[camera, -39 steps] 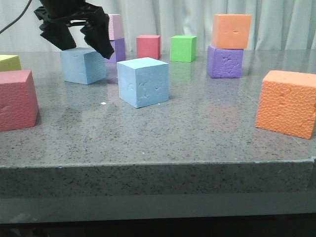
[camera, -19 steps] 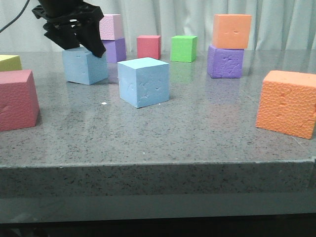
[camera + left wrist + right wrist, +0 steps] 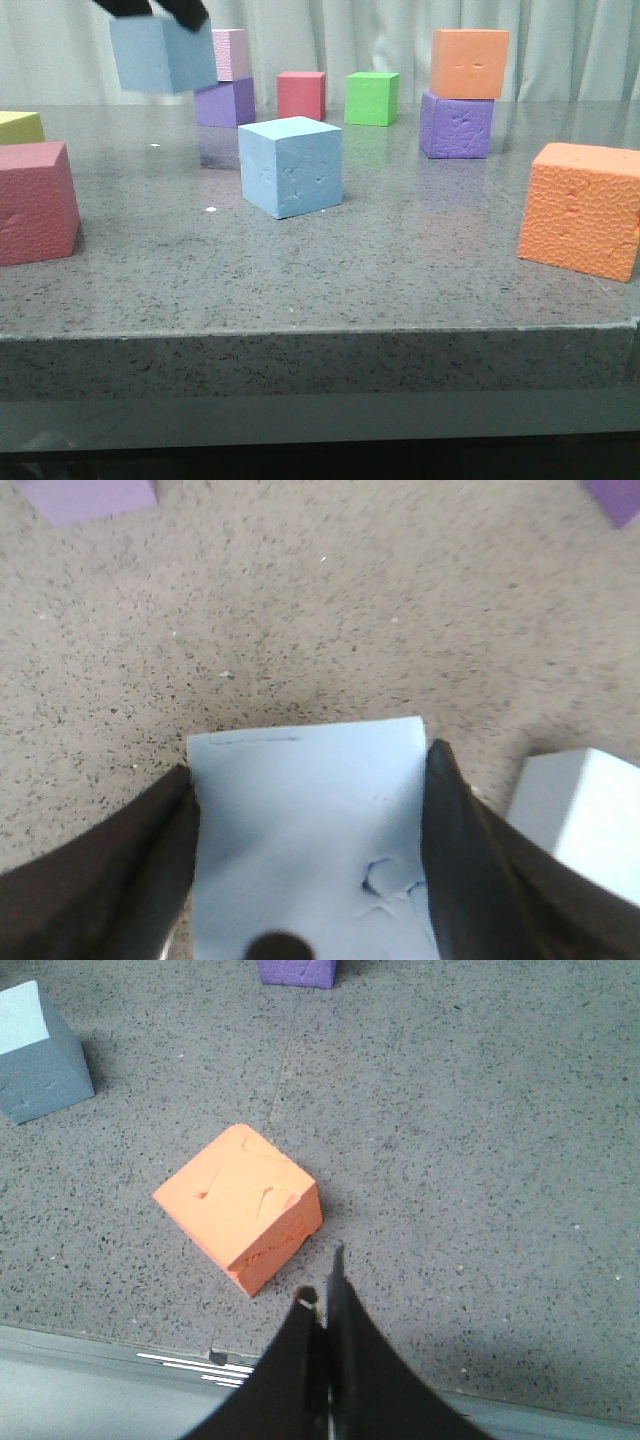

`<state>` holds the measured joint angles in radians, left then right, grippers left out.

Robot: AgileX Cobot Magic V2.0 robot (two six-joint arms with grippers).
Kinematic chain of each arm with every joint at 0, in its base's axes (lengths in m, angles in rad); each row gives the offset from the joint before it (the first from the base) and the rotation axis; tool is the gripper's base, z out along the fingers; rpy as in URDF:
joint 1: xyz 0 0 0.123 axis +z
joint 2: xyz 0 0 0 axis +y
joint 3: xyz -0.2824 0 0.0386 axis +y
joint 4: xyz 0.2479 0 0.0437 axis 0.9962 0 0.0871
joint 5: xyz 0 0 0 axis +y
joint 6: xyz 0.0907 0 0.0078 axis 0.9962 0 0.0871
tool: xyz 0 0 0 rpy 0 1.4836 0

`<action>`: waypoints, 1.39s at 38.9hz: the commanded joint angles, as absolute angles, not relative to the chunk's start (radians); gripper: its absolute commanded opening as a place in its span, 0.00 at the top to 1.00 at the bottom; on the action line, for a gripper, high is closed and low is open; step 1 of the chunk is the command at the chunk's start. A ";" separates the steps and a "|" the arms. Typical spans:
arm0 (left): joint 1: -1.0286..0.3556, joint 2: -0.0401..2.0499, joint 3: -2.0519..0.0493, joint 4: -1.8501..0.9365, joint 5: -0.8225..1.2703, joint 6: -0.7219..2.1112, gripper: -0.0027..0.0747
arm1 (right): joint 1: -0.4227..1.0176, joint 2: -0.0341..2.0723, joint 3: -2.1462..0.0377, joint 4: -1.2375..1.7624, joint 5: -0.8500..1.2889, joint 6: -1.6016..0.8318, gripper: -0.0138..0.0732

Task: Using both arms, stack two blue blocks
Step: 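Lift the held cube and carry it above the centre blue cube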

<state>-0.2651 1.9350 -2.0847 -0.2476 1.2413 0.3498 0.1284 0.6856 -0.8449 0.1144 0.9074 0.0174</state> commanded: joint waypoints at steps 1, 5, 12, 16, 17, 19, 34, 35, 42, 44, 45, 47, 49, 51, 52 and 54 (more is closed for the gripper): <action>-0.287 1.834 -2.116 -0.277 1.273 0.335 0.46 | 0.122 0.688 -0.871 0.122 0.853 0.006 0.91; -0.312 1.792 -2.116 -0.277 1.273 0.319 0.46 | 0.122 0.688 -0.871 0.122 0.853 0.006 0.91; -0.386 1.754 -2.116 -0.277 1.273 0.288 0.46 | 0.122 0.688 -0.871 0.122 0.853 0.006 0.91; -0.436 1.754 -2.112 -0.277 1.273 0.271 0.46 | 0.122 0.688 -0.871 0.122 0.853 0.006 0.91; -0.457 1.754 -2.107 -0.275 1.273 0.266 0.46 | 0.122 0.688 -0.871 0.122 0.853 0.006 0.91; -0.481 1.754 -2.099 -0.270 1.273 0.263 0.46 | 0.122 0.688 -0.871 0.122 0.853 0.006 0.91; -0.575 1.756 -2.003 -0.179 1.210 0.231 0.46 | 0.122 0.688 -0.871 0.122 0.853 0.006 0.91; -0.575 1.756 -1.997 -0.179 1.205 0.228 0.46 | 0.122 0.688 -0.871 0.122 0.853 0.006 0.91; -0.575 1.756 -1.938 -0.179 1.128 0.213 0.46 | 0.122 0.688 -0.871 0.122 0.853 0.006 0.91; -0.575 1.756 -1.922 -0.183 1.100 0.213 0.46 | 0.122 0.688 -0.871 0.122 0.853 0.006 0.91; -0.575 1.756 -1.918 -0.188 1.090 0.213 0.46 | 0.122 0.688 -0.871 0.122 0.853 0.006 0.91; -0.575 1.756 -1.909 -0.188 1.069 0.213 0.46 | 0.122 0.688 -0.871 0.122 0.853 0.006 0.91; -0.575 1.756 -1.902 -0.189 1.060 0.213 0.46 | 0.122 0.688 -0.871 0.122 0.853 0.006 0.91; -0.575 1.760 -1.895 -0.189 1.058 0.213 0.46 | 0.122 0.688 -0.871 0.122 0.853 0.006 0.91; -0.575 1.761 -1.893 -0.189 1.058 0.213 0.46 | 0.122 0.688 -0.871 0.122 0.853 0.006 0.91; -0.575 1.768 -1.891 -0.189 1.067 0.213 0.46 | 0.122 0.688 -0.871 0.122 0.853 0.006 0.91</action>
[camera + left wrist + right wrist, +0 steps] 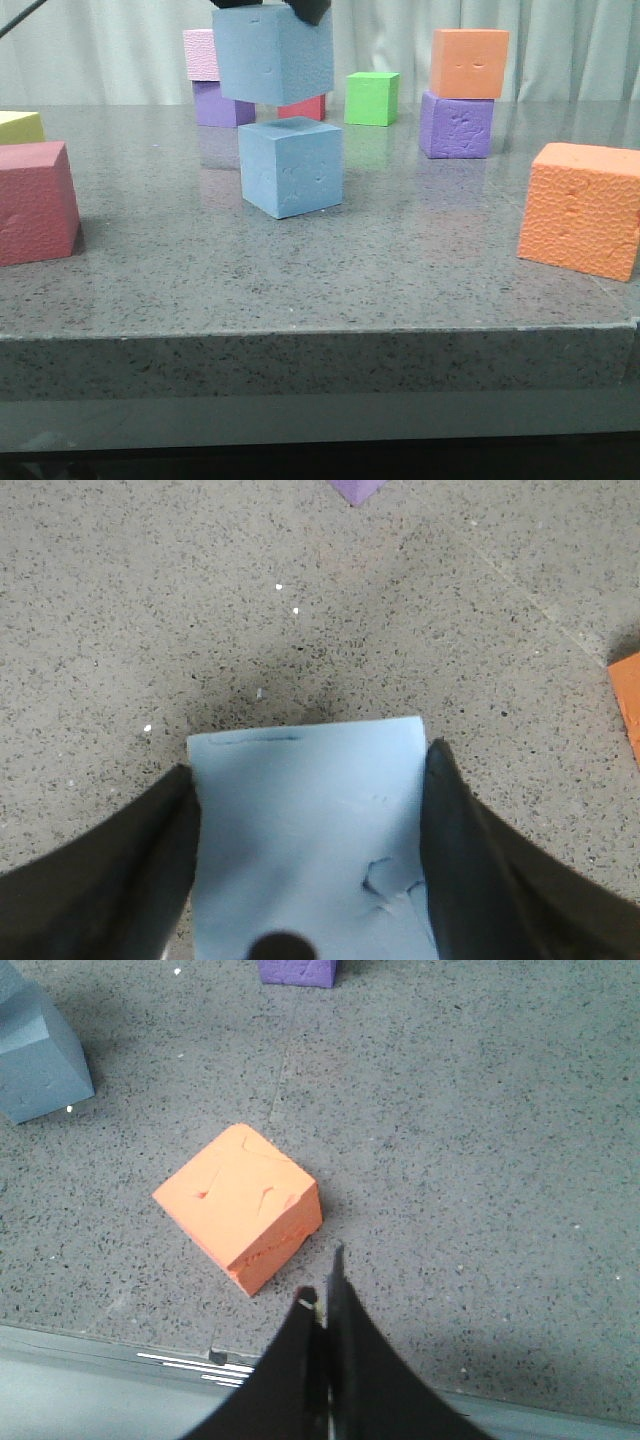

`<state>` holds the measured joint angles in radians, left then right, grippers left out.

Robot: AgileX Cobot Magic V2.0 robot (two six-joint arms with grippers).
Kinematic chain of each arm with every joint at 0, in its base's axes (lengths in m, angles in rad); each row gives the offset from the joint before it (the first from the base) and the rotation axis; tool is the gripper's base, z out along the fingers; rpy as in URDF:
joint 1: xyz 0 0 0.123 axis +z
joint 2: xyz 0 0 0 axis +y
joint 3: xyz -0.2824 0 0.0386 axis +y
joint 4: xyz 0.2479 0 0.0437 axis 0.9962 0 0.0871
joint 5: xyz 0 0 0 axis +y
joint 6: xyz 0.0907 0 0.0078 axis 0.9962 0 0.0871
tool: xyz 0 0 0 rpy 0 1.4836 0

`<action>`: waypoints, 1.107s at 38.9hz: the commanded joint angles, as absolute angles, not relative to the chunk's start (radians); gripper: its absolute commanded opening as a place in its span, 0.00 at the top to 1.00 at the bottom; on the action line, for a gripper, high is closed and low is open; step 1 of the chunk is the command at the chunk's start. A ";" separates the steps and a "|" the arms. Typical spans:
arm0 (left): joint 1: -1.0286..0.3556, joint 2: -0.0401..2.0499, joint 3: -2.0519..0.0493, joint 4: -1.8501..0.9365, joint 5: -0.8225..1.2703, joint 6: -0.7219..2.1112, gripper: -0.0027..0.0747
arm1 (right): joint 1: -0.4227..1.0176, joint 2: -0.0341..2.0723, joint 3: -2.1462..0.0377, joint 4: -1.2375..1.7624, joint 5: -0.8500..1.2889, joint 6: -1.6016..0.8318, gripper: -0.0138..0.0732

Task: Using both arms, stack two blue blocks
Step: 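Lift the held cube and carry it above the centre blue cube, then lower the held cube onto the centre cube and open the left gripper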

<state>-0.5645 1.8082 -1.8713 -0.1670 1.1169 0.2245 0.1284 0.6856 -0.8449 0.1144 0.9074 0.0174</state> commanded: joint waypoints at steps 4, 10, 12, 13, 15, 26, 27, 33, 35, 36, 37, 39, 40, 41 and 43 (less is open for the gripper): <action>-0.575 1.785 -1.891 -0.196 1.087 0.213 0.46 | 0.122 0.688 -0.871 0.122 0.853 0.006 0.91; -0.575 1.795 -1.891 -0.217 1.089 0.213 0.46 | 0.122 0.688 -0.871 0.122 0.853 0.006 0.91; -0.575 1.795 -1.891 -0.217 1.089 0.213 0.46 | 0.122 0.688 -0.871 0.122 0.853 0.006 0.91; -0.575 1.795 -1.891 -0.217 1.089 0.213 0.46 | 0.122 0.688 -0.871 0.122 0.853 0.006 0.91; -0.575 1.795 -1.891 -0.217 1.089 0.213 0.45 | 0.122 0.688 -0.871 0.122 0.853 0.006 0.91; -0.575 1.795 -1.891 -0.217 1.083 0.210 0.15 | 0.122 0.688 -0.871 0.122 0.853 0.006 0.91; -0.575 1.795 -1.894 -0.217 1.081 0.208 0.13 | 0.122 0.688 -0.871 0.122 0.853 0.006 0.91; -0.575 1.789 -1.923 -0.217 1.087 0.206 0.12 | 0.122 0.688 -0.871 0.122 0.853 0.006 0.91; -0.575 1.785 -1.938 -0.217 1.095 0.206 0.12 | 0.122 0.688 -0.871 0.122 0.853 0.006 0.91; -0.575 1.783 -1.945 -0.217 1.101 0.206 0.12 | 0.122 0.688 -0.871 0.122 0.853 0.006 0.91; -0.575 1.783 -1.954 -0.217 1.106 0.206 0.12 | 0.122 0.688 -0.871 0.122 0.853 0.006 0.91; -0.575 1.778 -1.966 -0.217 1.116 0.206 0.12 | 0.122 0.688 -0.871 0.122 0.853 0.006 0.91; -0.575 1.778 -1.971 -0.217 1.120 0.206 0.13 | 0.122 0.688 -0.871 0.122 0.851 0.006 0.91; -0.575 1.775 -1.973 -0.217 1.120 0.206 0.14 | 0.122 0.688 -0.871 0.122 0.850 0.006 0.91; -0.575 1.768 -1.973 -0.217 1.120 0.206 0.19 | 0.122 0.688 -0.871 0.122 0.845 0.006 0.91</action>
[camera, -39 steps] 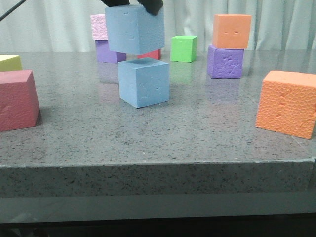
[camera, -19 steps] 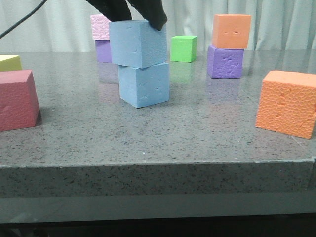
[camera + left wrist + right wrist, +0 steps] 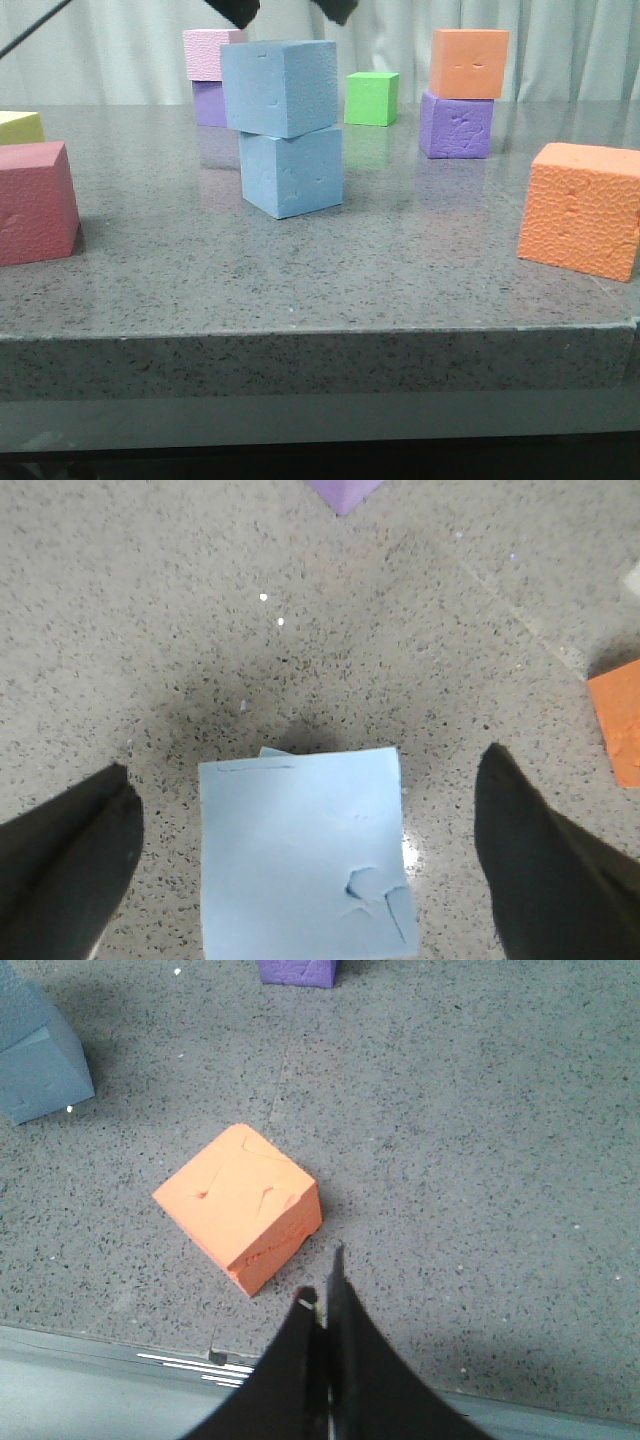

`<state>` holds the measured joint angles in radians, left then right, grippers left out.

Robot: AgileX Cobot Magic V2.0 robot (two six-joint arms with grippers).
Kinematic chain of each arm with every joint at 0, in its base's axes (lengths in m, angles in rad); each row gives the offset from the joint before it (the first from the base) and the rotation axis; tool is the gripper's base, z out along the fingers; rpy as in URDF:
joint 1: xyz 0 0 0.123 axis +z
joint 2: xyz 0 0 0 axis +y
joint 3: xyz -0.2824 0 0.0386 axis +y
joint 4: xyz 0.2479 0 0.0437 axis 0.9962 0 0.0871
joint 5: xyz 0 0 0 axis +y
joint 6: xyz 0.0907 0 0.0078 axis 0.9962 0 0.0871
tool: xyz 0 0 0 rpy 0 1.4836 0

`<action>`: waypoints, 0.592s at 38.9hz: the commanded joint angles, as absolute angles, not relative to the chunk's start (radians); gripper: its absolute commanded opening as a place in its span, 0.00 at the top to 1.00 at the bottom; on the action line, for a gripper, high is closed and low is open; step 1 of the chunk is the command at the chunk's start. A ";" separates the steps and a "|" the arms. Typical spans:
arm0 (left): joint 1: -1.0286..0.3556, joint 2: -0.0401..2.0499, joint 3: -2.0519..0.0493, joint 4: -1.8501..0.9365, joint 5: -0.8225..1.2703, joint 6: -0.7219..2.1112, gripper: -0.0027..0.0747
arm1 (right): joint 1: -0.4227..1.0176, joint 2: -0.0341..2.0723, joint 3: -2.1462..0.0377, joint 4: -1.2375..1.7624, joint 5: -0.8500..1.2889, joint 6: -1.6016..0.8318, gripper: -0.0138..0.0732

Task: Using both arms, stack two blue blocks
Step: 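Lower the held cube onto the centre cube and open the left gripper, then raise the left gripper away from the stack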

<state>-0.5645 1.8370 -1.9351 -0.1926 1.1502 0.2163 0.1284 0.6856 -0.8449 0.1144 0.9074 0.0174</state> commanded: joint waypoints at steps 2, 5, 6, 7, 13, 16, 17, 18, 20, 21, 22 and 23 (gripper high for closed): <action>-0.575 1.767 -1.973 -0.217 1.120 0.206 0.27 | 0.122 0.688 -0.871 0.122 0.844 0.006 0.91; -0.575 1.767 -1.973 -0.217 1.120 0.206 0.45 | 0.122 0.688 -0.871 0.122 0.844 0.006 0.91; -0.575 1.767 -1.973 -0.217 1.120 0.206 0.50 | 0.122 0.688 -0.871 0.122 0.844 0.006 0.91; -0.575 1.767 -1.973 -0.217 1.120 0.206 0.57 | 0.122 0.688 -0.871 0.122 0.844 0.006 0.91; -0.575 1.767 -1.973 -0.217 1.120 0.206 0.86 | 0.122 0.688 -0.871 0.122 0.845 0.006 0.91; -0.575 1.767 -1.973 -0.217 1.118 0.206 0.98 | 0.122 0.688 -0.871 0.122 0.845 0.006 0.91; -0.575 1.767 -1.973 -0.217 1.118 0.207 0.99 | 0.122 0.688 -0.871 0.122 0.845 0.006 0.91; -0.575 1.767 -1.973 -0.217 1.118 0.207 0.99 | 0.122 0.688 -0.871 0.122 0.845 0.006 0.91; -0.575 1.762 -1.973 -0.217 1.118 0.207 0.99 | 0.122 0.688 -0.871 0.122 0.845 0.006 0.91; -0.575 1.761 -1.973 -0.222 1.116 0.207 0.99 | 0.122 0.688 -0.871 0.122 0.845 0.006 0.91; -0.575 1.758 -1.973 -0.226 1.113 0.207 0.99 | 0.122 0.688 -0.871 0.122 0.845 0.006 0.91; -0.575 1.754 -1.973 -0.234 1.106 0.207 0.99 | 0.122 0.688 -0.871 0.122 0.845 0.006 0.91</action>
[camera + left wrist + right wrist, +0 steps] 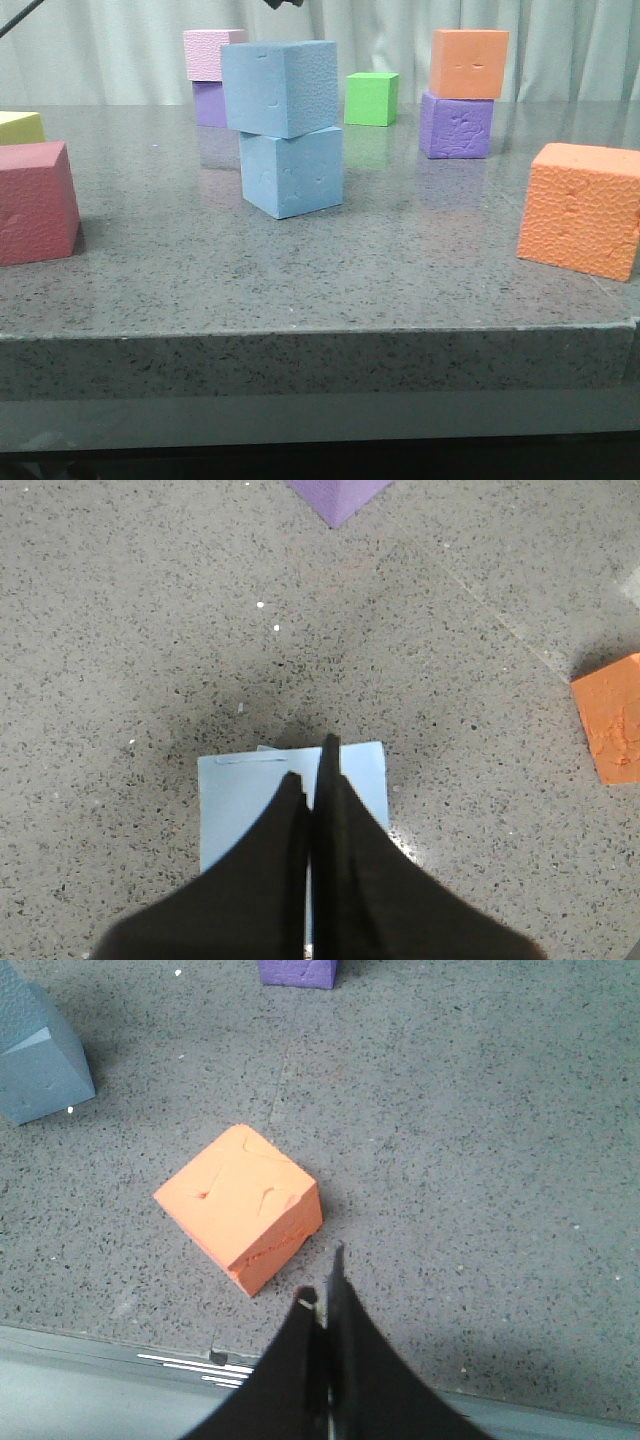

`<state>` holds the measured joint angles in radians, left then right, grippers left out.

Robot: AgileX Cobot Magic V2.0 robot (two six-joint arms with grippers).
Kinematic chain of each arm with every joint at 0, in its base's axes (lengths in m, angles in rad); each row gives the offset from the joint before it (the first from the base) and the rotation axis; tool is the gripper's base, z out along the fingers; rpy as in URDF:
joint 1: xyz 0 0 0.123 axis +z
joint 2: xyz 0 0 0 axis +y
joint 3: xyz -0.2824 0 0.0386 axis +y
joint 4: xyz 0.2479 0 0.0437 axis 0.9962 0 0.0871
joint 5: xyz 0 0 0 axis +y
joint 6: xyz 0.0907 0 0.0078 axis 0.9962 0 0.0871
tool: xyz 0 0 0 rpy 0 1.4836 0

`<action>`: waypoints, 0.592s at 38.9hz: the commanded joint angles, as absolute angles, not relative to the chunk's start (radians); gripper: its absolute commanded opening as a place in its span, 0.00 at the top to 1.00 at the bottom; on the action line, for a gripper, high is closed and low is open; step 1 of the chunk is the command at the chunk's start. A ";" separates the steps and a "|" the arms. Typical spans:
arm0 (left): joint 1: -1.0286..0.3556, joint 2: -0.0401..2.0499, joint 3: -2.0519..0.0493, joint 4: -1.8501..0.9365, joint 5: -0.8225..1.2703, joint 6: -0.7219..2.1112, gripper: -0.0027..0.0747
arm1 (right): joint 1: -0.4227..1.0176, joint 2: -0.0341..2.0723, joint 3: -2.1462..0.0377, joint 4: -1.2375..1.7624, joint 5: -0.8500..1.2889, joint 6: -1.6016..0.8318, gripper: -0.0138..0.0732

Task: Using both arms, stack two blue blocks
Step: 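Raise the left gripper away from the stack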

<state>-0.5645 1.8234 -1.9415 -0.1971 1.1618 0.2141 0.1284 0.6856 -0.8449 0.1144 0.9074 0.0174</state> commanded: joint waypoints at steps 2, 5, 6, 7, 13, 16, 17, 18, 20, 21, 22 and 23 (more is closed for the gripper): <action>-0.575 1.738 -1.965 -0.251 1.090 0.217 0.99 | 0.122 0.688 -0.871 0.122 0.845 0.006 0.91; -0.575 1.709 -1.941 -0.268 1.054 0.225 0.99 | 0.122 0.688 -0.871 0.122 0.845 0.006 0.91; -0.575 1.696 -1.926 -0.274 1.036 0.238 0.99 | 0.122 0.688 -0.871 0.122 0.845 0.006 0.91; -0.575 1.684 -1.905 -0.280 1.021 0.248 0.99 | 0.122 0.688 -0.871 0.122 0.845 0.006 0.91; -0.575 1.567 -1.726 -0.285 0.869 0.281 0.99 | 0.122 0.688 -0.871 0.122 0.845 0.006 0.91; -0.575 1.496 -1.601 -0.285 0.790 0.297 0.99 | 0.122 0.688 -0.871 0.122 0.845 0.006 0.91; -0.575 1.466 -1.565 -0.285 0.755 0.297 0.99 | 0.122 0.688 -0.871 0.122 0.845 0.006 0.91; -0.575 1.441 -1.517 -0.285 0.717 0.299 0.99 | 0.122 0.688 -0.871 0.122 0.845 0.006 0.91; -0.575 1.372 -1.431 -0.285 0.654 0.299 0.99 | 0.122 0.688 -0.871 0.122 0.845 0.006 0.91; -0.575 1.344 -1.381 -0.285 0.627 0.299 0.99 | 0.122 0.688 -0.871 0.122 0.845 0.006 0.91; -0.575 1.307 -1.343 -0.285 0.591 0.299 0.99 | 0.122 0.688 -0.871 0.122 0.845 0.006 0.91; -0.575 1.278 -1.294 -0.285 0.563 0.299 0.99 | 0.122 0.688 -0.871 0.122 0.845 0.006 0.91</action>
